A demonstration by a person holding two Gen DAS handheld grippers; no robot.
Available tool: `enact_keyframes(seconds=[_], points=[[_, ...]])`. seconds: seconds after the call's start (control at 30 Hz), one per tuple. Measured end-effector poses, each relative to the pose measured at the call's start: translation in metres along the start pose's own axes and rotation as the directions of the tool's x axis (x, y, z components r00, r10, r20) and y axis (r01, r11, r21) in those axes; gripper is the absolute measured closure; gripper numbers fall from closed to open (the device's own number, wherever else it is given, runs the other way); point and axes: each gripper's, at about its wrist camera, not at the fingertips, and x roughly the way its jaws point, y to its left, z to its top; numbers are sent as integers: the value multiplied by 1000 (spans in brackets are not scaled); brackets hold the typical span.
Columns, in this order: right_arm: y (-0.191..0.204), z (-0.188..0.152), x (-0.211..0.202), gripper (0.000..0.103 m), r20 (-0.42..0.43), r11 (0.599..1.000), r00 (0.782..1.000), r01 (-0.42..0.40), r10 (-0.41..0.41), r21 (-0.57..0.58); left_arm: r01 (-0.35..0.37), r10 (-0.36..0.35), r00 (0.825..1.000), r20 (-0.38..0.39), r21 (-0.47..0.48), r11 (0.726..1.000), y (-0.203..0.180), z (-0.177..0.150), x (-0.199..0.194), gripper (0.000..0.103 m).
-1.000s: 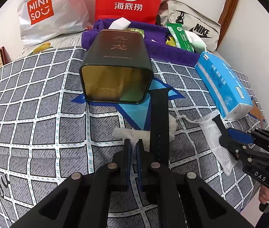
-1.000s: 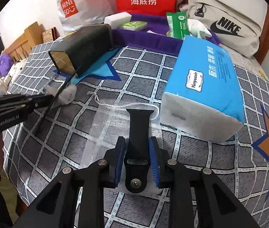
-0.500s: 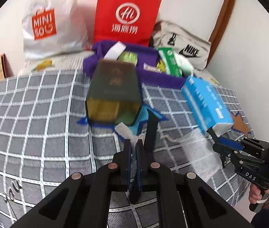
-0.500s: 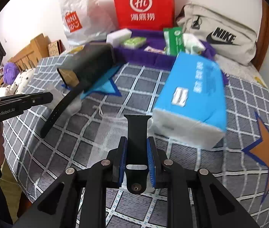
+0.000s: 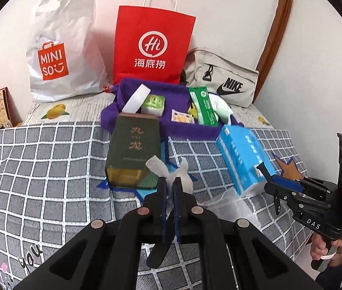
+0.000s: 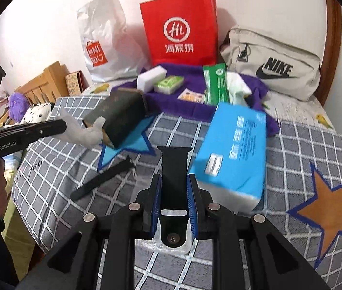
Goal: Organize soft objects
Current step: 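Carry the black strap and white tissue up onto the purple towel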
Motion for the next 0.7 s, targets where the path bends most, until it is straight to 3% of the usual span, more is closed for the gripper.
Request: enact_keyframes(seconds=[0.7], points=[[-39,87,21,82,58,1000,998,17,-16,-5,-65,65,998,11,-1,998,12,67,39,97]])
